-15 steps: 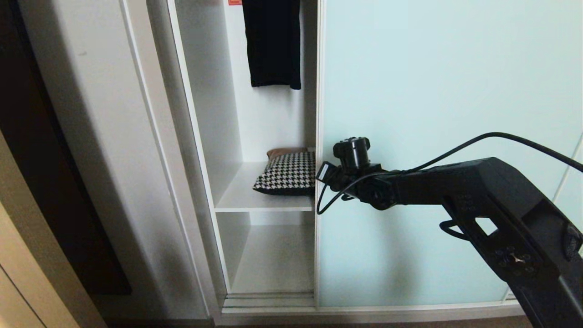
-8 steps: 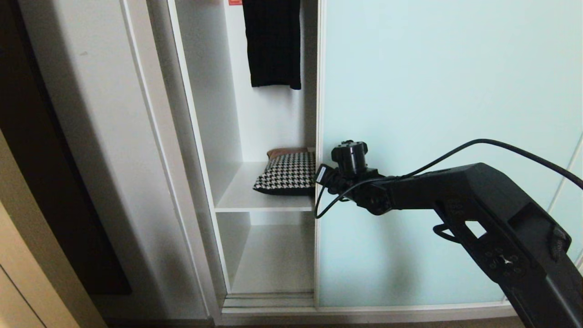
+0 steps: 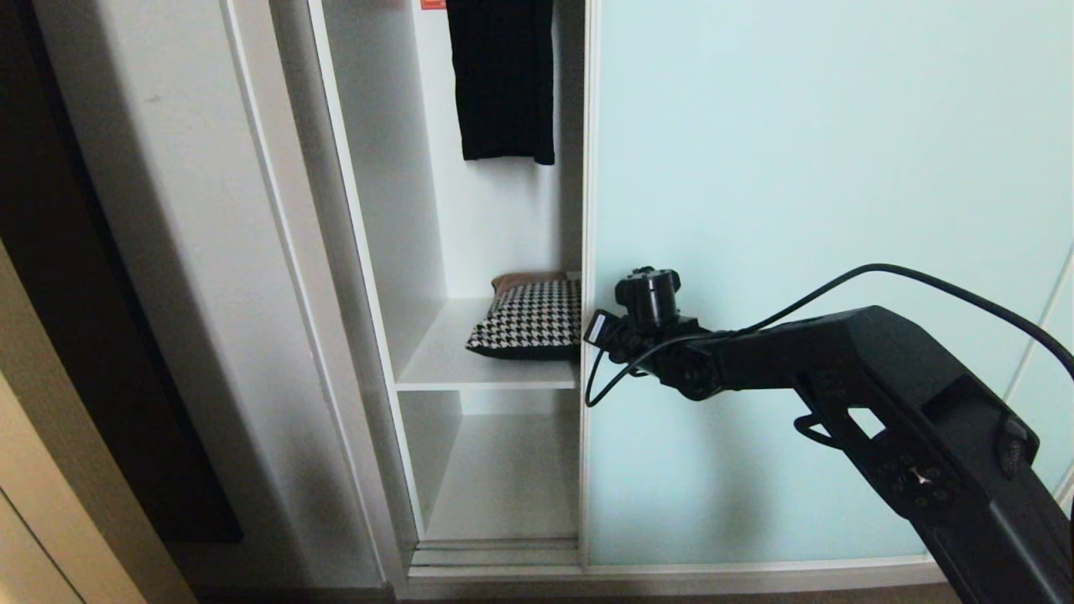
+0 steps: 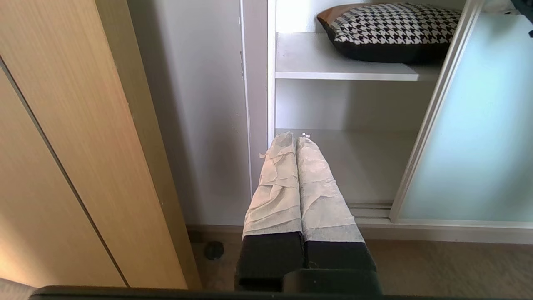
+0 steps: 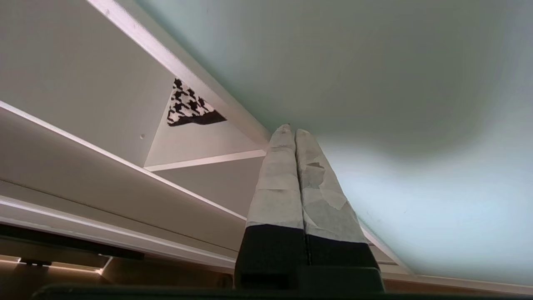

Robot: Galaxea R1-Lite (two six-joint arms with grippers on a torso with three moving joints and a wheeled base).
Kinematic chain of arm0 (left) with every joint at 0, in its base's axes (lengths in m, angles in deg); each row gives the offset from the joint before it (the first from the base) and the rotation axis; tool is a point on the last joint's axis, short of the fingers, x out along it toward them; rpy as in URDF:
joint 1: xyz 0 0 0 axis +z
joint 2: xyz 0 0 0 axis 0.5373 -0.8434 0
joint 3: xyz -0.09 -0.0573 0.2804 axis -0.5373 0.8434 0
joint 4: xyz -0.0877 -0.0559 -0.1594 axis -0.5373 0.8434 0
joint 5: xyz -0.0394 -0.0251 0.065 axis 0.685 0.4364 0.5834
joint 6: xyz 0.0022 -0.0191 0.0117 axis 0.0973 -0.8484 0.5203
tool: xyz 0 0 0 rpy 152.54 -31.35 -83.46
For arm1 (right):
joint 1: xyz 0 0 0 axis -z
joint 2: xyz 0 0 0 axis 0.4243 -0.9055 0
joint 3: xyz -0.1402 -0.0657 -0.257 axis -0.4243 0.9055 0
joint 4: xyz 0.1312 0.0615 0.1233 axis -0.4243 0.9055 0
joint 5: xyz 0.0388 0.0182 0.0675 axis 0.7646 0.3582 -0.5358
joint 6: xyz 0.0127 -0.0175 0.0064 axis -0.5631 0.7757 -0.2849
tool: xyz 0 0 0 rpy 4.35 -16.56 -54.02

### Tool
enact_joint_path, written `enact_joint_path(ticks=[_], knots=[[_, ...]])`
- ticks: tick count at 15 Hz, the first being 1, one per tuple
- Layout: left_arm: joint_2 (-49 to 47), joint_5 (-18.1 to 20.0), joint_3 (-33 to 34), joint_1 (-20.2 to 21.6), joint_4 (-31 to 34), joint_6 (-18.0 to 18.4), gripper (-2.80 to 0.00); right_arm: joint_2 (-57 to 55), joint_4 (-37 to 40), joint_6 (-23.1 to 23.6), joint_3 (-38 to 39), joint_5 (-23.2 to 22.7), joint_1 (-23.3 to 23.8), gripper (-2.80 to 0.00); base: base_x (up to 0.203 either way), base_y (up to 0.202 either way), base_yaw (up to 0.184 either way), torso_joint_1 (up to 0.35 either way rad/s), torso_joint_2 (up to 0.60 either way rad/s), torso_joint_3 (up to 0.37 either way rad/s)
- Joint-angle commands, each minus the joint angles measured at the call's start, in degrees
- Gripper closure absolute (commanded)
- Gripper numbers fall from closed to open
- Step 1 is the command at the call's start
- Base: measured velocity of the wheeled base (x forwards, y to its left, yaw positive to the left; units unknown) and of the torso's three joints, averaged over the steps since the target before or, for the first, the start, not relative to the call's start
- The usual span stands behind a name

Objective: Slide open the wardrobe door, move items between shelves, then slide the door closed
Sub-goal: Close the door

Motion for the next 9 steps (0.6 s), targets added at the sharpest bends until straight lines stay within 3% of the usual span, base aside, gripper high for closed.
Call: enact_joint_path(ticks=[1,9], knots=[[-0.1,0.0,0.1,0.0,0.0,0.0,0.0,-0.4,-0.1,0.3,-0.1,0.0,0.0,0.0,0.0,0.0,0.0,0.0,0.0,0.0],[-0.1,0.0,0.0,0.0,0.0,0.0,0.0,-1.2,-2.6,1.7,0.0,-2.6,-0.2,0.0,0.0,0.0,0.0,0.0,0.0,0.0]])
